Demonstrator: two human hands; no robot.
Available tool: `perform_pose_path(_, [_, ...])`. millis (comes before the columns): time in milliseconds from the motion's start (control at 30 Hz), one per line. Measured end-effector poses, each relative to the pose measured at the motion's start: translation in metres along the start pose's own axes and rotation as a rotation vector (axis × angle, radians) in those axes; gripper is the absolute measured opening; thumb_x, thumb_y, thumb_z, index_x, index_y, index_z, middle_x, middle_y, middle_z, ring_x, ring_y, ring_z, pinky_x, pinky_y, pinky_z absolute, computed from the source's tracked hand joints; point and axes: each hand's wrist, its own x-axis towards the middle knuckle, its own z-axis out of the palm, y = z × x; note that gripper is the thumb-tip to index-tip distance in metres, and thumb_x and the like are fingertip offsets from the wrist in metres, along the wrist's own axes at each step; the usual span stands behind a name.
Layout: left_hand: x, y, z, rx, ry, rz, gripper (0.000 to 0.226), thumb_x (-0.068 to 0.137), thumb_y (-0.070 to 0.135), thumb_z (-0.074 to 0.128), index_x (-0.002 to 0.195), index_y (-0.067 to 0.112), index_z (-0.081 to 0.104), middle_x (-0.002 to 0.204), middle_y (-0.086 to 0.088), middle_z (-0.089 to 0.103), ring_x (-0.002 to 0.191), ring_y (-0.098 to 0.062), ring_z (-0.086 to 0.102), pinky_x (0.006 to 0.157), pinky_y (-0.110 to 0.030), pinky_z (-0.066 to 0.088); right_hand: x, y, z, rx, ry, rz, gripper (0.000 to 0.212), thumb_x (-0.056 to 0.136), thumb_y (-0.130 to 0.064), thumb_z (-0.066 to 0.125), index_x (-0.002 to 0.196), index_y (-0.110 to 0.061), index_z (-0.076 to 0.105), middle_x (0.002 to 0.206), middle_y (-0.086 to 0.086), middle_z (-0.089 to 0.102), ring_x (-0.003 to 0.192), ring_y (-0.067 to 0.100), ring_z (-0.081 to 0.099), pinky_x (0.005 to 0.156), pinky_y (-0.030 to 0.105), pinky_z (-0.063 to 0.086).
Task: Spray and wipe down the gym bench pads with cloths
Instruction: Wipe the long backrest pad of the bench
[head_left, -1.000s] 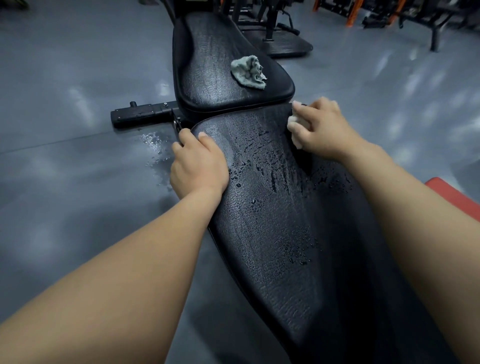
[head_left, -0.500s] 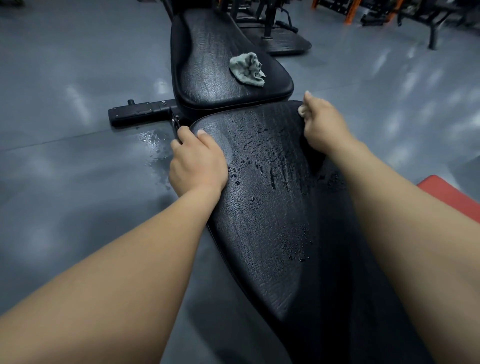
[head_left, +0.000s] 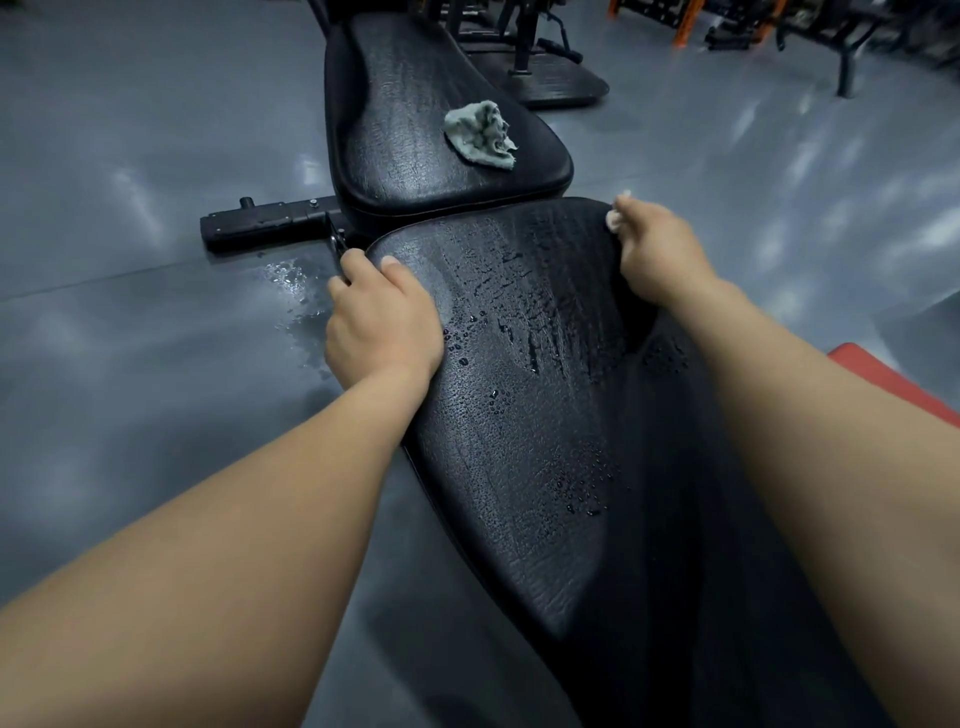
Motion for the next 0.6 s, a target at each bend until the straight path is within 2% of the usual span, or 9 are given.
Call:
perform_pose_path(133, [0.0, 0.001, 0.001, 0.0, 0.004, 0.002, 0.046, 0.107, 0.04, 0.029, 0.142, 0.015, 0.044, 0.14, -0.017, 0.053, 0.119, -0.045, 0.056, 0.093, -0.047, 0.043, -0.011, -0.029, 0.003, 0.038, -0.01, -0.094, 0.019, 0.101, -0.007, 0.045, 0.111, -0.004, 0.06, 0.115, 0.018, 0.065, 0.111, 0.039, 0.058, 0.091, 0.036, 0.044])
perform_pose_path(200, [0.0, 0.0, 0.001, 0.0, 0.002, 0.004, 0.046, 0.107, 0.04, 0.029, 0.142, 0.015, 0.044, 0.14, -0.018, 0.053, 0.119, -0.045, 0.056, 0.094, -0.047, 0.043, -0.021, -0.05, 0.009, 0.059, -0.044, -0.192, 0.033, 0.101, -0.006, 0.048, 0.131, -0.007, 0.061, 0.136, 0.013, 0.061, 0.128, 0.032, 0.053, 0.109, 0.033, 0.04])
perform_pose_path(267, [0.0, 0.001, 0.0, 0.001, 0.0, 0.002, 0.046, 0.107, 0.04, 0.029, 0.141, 0.014, 0.044, 0.14, -0.019, 0.053, 0.12, -0.046, 0.055, 0.095, -0.048, 0.043, -0.037, -0.067, 0.014, 0.092, -0.084, -0.325, 0.046, 0.099, -0.005, 0.049, 0.145, -0.011, 0.054, 0.15, 0.006, 0.051, 0.137, 0.023, 0.047, 0.117, 0.03, 0.033])
perform_pose_path(333, [-0.001, 0.001, 0.0, 0.003, 0.001, 0.002, 0.046, 0.107, 0.04, 0.03, 0.142, 0.014, 0.044, 0.14, -0.019, 0.053, 0.12, -0.046, 0.055, 0.095, -0.048, 0.043, -0.049, -0.07, 0.019, 0.1, -0.115, -0.484, 0.048, 0.1, -0.005, 0.046, 0.146, -0.012, 0.051, 0.151, 0.004, 0.049, 0.137, 0.023, 0.047, 0.118, 0.036, 0.035])
perform_pose_path(400, [-0.001, 0.001, 0.0, 0.007, 0.001, 0.001, 0.046, 0.107, 0.04, 0.03, 0.142, 0.014, 0.045, 0.139, -0.019, 0.053, 0.12, -0.046, 0.055, 0.094, -0.048, 0.043, -0.049, -0.06, 0.017, 0.064, -0.123, -0.536, 0.047, 0.102, -0.008, 0.046, 0.149, -0.014, 0.049, 0.156, 0.005, 0.046, 0.143, 0.025, 0.043, 0.12, 0.042, 0.035])
perform_pose_path(467, [-0.001, 0.001, 0.0, 0.007, 0.0, 0.0, 0.045, 0.107, 0.04, 0.029, 0.141, 0.014, 0.045, 0.139, -0.019, 0.053, 0.12, -0.046, 0.055, 0.094, -0.047, 0.043, -0.043, -0.046, 0.009, 0.02, -0.111, -0.452, 0.047, 0.103, -0.009, 0.046, 0.15, -0.015, 0.048, 0.158, 0.005, 0.044, 0.145, 0.026, 0.041, 0.12, 0.044, 0.034])
perform_pose_path(600, [-0.001, 0.001, 0.0, 0.0, 0.001, 0.002, 0.045, 0.107, 0.04, 0.029, 0.14, 0.014, 0.045, 0.14, -0.019, 0.053, 0.12, -0.045, 0.055, 0.094, -0.047, 0.042, -0.027, -0.011, -0.006, -0.02, -0.062, -0.109, 0.035, 0.102, -0.005, 0.045, 0.136, 0.0, 0.054, 0.145, 0.021, 0.052, 0.134, 0.038, 0.048, 0.11, 0.044, 0.038])
